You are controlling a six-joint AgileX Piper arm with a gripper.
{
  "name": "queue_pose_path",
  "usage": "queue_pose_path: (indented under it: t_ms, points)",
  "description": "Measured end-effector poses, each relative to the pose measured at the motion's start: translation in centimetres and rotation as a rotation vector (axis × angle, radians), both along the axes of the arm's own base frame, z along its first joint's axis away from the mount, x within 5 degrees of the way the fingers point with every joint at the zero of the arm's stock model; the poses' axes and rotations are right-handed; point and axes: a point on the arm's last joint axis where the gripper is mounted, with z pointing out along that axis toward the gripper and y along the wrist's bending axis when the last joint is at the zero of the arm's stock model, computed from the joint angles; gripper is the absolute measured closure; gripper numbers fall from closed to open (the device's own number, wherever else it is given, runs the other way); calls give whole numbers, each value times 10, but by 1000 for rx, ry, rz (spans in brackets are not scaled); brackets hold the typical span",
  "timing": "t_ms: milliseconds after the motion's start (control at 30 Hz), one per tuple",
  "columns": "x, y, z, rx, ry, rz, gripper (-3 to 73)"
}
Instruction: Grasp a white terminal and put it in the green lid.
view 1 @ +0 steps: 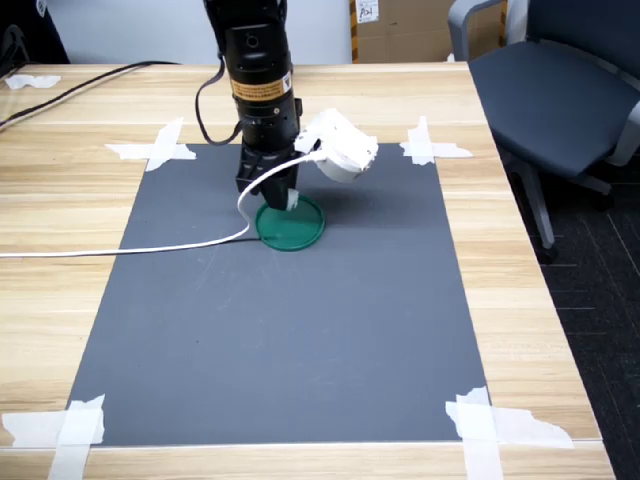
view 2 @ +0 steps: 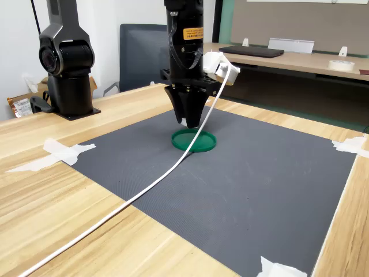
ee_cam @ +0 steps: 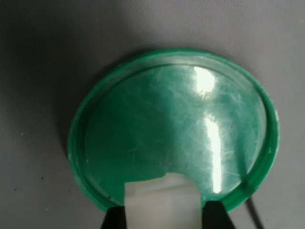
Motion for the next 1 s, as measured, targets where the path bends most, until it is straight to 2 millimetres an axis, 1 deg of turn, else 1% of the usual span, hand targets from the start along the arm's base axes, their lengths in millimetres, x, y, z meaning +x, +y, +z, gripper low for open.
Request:
queue_pose_path:
  t_ms: [100,233,533,600,667,733,800,867,967,1000]
  points:
    - [2,0,0,3,-17,3,330]
    - [2,0,0,3,-20,4,299]
    - [1,0,2,8,-24,-9,292]
    - [0,1,7,20,-42,-26,292]
    - [-2,1,17,47,-91,-56,305]
    - [-4,0,31,79,-157,-102,337]
    - [-6,-3,45,123,-230,-176,399]
    - [-9,-9,62,180,-314,-258,476]
    - [-15,-19,87,261,-439,-353,626]
    - [-19,-23,96,285,-482,-376,663]
